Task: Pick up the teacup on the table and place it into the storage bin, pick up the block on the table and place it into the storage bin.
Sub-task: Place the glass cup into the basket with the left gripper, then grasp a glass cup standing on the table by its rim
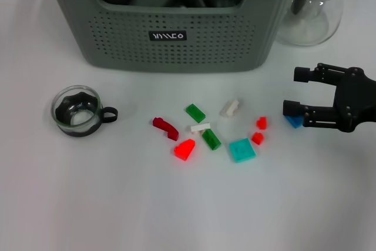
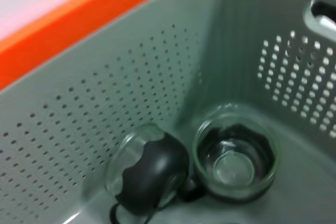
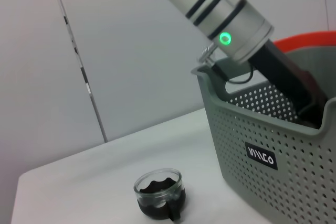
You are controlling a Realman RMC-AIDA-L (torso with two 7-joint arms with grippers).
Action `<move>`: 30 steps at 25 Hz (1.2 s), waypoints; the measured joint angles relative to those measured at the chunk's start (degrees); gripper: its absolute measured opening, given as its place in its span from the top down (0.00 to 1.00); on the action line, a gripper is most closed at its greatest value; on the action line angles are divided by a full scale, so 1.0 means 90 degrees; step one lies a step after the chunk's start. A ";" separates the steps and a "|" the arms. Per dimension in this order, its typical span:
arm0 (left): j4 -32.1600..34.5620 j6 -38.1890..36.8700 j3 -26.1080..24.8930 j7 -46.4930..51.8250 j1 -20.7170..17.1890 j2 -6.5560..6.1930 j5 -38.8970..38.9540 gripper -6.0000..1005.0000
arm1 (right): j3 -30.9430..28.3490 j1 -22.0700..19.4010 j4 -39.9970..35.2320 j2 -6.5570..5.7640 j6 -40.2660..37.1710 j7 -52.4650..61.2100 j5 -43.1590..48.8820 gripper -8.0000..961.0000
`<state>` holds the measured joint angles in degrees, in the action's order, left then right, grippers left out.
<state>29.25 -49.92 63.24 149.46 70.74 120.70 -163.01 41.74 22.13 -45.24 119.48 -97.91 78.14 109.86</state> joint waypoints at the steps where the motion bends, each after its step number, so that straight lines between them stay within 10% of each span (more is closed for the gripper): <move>1: 0.0206 -0.0101 -0.0105 0.0004 -0.0061 0.0017 0.0027 0.87 | -0.0006 0.0004 0.0000 0.0002 0.0001 0.0000 0.0012 0.11; 6: 0.3067 -0.1412 -0.0852 -0.0736 -0.1466 0.0372 0.1522 0.70 | -0.0024 0.0013 -0.0001 -0.0016 0.0004 0.0000 0.0021 0.11; 11: 0.5843 -0.2650 -0.1211 -0.2266 -0.3434 0.0237 0.5569 0.56 | -0.0028 0.0051 -0.0008 -0.0041 0.0001 0.0000 0.0007 0.11; 16: 0.5765 -0.4916 -0.2653 -0.3632 -0.4380 0.0191 0.7729 0.56 | -0.0029 0.0122 -0.0001 -0.0042 0.0001 0.0000 0.0012 0.11; 22: 0.5044 -0.6465 -0.3010 -0.5000 -0.5135 -0.0037 0.6756 0.56 | -0.0029 0.0135 0.0003 -0.0059 0.0001 0.0001 0.0012 0.11; 30: 0.5543 -0.6223 -0.2613 -0.5803 -0.5386 0.0330 0.3663 0.56 | -0.0029 0.0199 0.0042 -0.0066 0.0037 0.0047 0.0012 0.11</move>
<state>79.14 -105.93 39.72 97.24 22.26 123.67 -130.04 41.48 23.92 -44.87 118.89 -97.57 78.56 109.96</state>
